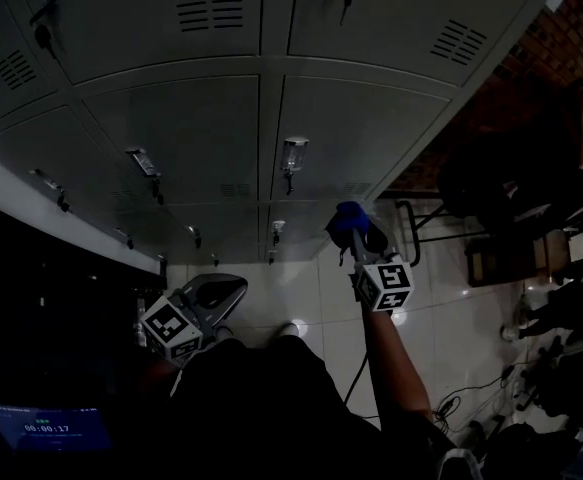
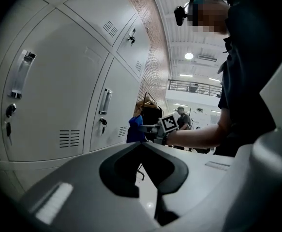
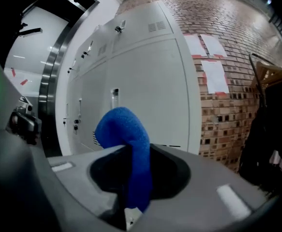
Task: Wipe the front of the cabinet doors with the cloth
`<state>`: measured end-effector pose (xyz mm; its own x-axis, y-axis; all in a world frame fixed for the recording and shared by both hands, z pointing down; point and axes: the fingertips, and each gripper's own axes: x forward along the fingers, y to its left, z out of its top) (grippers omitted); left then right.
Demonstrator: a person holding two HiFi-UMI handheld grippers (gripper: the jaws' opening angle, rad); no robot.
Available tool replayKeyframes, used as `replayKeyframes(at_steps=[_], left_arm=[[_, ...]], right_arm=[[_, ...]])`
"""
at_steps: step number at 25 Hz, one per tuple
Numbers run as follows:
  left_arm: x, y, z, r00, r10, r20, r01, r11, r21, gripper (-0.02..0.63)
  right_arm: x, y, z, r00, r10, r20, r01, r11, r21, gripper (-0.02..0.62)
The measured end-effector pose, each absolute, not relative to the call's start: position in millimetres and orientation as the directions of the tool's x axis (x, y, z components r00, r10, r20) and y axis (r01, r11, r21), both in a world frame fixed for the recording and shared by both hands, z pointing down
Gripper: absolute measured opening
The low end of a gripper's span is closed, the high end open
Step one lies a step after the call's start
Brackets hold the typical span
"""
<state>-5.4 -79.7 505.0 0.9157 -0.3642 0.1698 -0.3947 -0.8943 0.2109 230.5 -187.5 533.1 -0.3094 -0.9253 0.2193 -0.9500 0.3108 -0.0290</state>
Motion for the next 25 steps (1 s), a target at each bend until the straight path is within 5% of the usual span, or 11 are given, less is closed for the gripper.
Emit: replayKeyframes(at_steps=[13,25], left_arm=[[-17,-76,492,0.935,-0.334,0.119,-0.352,-0.916,0.192,0.000],[-41,-73,491,0.921,-0.375,0.108,-0.389,-0.901,0.190,0.000]], right_arm=[[73,-105,487,-0.558,-0.816,0.151,-0.829,0.554,-0.071,0.078],[23,-81,485,-0.659,-0.736,0.152,-0.750,0.658,-0.066,0.078]])
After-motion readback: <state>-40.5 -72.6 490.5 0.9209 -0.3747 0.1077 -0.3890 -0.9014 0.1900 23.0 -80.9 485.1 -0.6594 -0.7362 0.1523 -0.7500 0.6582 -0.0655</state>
